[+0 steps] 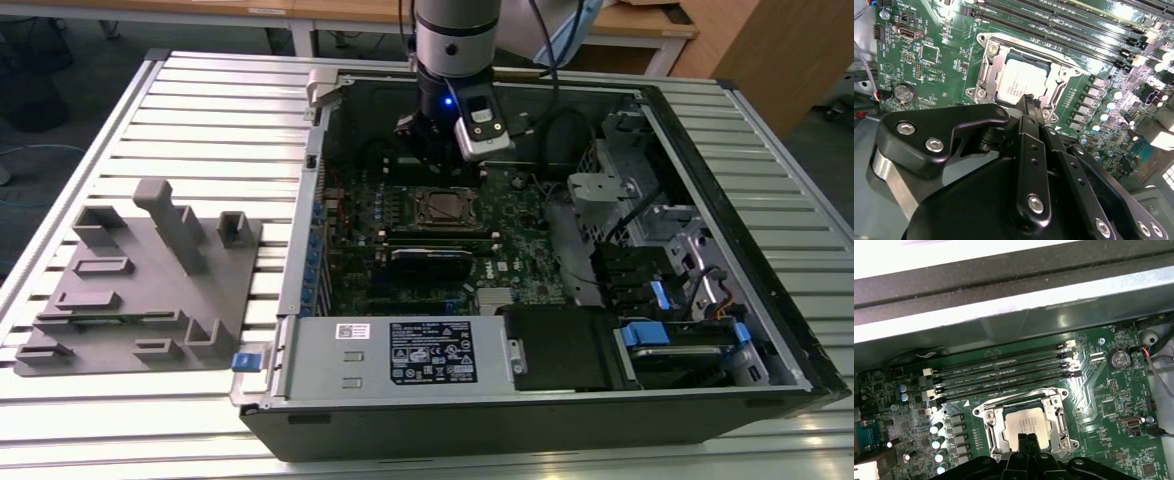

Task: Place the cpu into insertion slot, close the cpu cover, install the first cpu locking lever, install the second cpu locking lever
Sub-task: 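Install the second cpu locking lever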

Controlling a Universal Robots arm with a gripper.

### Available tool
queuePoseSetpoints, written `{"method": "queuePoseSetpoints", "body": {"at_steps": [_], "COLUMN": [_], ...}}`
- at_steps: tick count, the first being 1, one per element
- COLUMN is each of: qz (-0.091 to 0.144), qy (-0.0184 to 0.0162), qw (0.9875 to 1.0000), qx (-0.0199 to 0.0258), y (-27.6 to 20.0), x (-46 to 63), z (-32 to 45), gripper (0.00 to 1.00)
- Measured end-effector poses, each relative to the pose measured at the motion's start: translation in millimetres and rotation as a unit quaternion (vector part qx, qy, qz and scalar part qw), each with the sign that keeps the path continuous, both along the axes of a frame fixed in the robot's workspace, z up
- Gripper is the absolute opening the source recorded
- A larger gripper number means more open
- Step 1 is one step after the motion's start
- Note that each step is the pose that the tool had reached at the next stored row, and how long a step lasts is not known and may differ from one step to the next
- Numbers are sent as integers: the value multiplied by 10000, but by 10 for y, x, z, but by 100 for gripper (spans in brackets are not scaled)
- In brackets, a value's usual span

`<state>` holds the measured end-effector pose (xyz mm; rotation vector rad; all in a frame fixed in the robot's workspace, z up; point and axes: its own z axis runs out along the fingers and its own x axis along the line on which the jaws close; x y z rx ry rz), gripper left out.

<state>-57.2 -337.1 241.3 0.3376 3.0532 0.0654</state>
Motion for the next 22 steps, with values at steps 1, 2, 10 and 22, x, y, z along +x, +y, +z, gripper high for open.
{"method": "queuePoseSetpoints", "body": {"at_steps": [1, 2, 10, 22], "qz": [0, 0, 1, 1], "qy": [1, 1, 1, 4], "qw": [10000, 10000, 10000, 10000], "qx": [0, 0, 0, 0], "y": [0, 0, 0, -24], "x": [0, 0, 37, 46], "z": [0, 0, 0, 18], "gripper": [10, 10, 10, 10]}}
